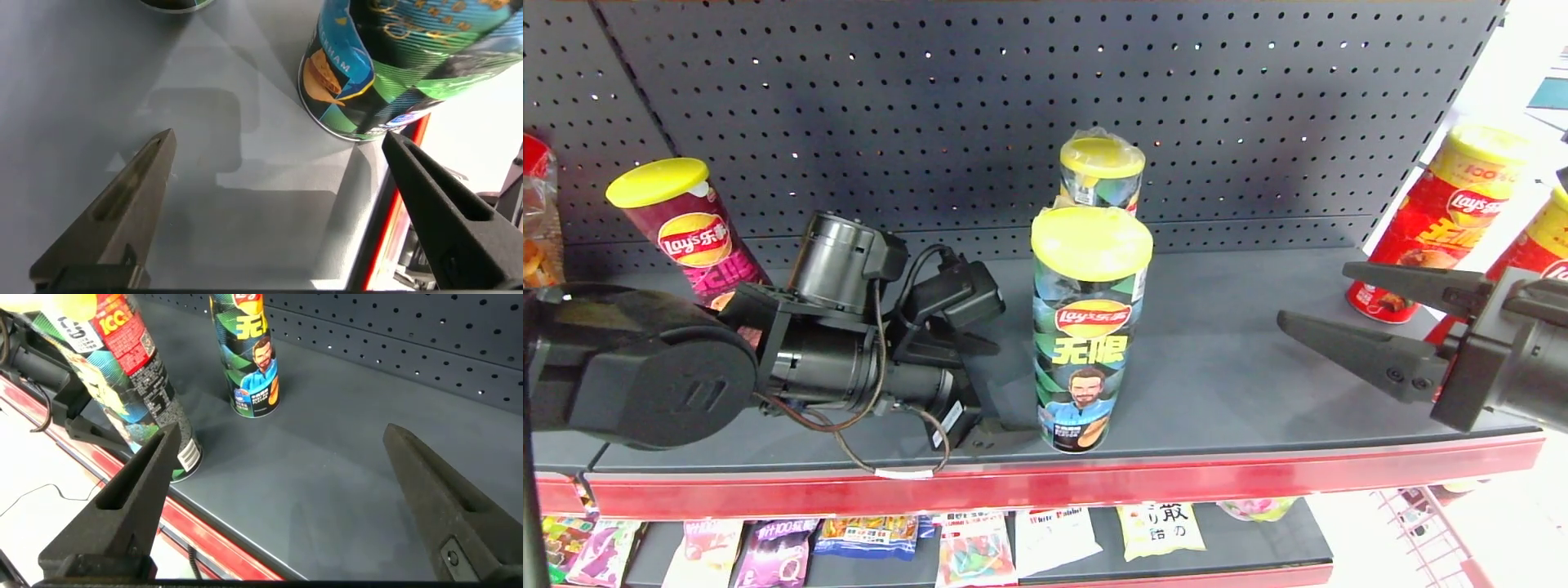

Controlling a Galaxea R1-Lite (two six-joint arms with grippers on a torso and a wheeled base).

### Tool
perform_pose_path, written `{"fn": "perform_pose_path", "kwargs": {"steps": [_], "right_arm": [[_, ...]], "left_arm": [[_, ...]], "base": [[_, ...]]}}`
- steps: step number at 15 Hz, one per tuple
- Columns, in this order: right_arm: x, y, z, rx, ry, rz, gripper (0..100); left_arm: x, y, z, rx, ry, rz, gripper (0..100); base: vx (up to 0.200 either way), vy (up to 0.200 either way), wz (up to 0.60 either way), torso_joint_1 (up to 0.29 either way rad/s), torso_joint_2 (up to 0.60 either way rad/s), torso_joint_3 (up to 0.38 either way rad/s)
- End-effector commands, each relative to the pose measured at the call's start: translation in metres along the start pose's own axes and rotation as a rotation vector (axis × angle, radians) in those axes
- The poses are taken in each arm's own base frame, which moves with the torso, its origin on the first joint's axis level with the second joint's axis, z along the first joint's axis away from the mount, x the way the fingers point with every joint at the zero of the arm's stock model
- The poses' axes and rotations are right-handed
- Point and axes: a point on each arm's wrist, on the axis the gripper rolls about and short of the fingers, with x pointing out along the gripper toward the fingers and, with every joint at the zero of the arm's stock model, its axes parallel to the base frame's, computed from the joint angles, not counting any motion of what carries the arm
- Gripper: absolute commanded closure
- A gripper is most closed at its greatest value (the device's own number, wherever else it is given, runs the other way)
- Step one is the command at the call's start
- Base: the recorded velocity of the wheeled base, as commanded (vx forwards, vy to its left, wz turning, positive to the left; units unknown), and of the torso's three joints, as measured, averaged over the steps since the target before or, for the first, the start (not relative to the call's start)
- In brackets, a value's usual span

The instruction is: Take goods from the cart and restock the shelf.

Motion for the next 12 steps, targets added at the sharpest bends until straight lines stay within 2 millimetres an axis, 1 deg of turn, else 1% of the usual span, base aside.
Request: {"fn": "perform_pose_path", "kwargs": {"steps": [1, 3, 9, 11, 12], "right_arm": [[0.0, 0.0, 0.0, -0.001, 0.002, 0.002, 0], [0.001, 0.0, -0.001, 0.0, 0.004, 0.0, 0], [0.001, 0.0, -0.002, 0.0, 0.007, 0.0, 0], [-0.002, 0.0, -0.004, 0.0, 0.01, -0.004, 0], [-0.003, 0.0, -0.007, 0.0, 0.02, -0.011, 0]], "left_arm": [[0.002, 0.002, 0.001, 0.001, -0.002, 0.002, 0], [0.004, 0.004, 0.004, 0.004, -0.009, 0.003, 0], [0.004, 0.003, 0.002, 0.001, -0.003, 0.004, 0], [-0.007, 0.0, 0.004, 0.006, -0.015, 0.015, 0], [-0.023, -0.008, -0.002, -0.003, -0.011, 0.031, 0]], "base": [[0.0, 0.0, 0.0, 0.0, 0.0, 0.0], [0.0, 0.0, 0.0, 0.0, 0.0, 0.0], [0.0, 0.0, 0.0, 0.0, 0.0, 0.0], [0.0, 0.0, 0.0, 0.0, 0.0, 0.0], [0.0, 0.0, 0.0, 0.0, 0.0, 0.0]]}}
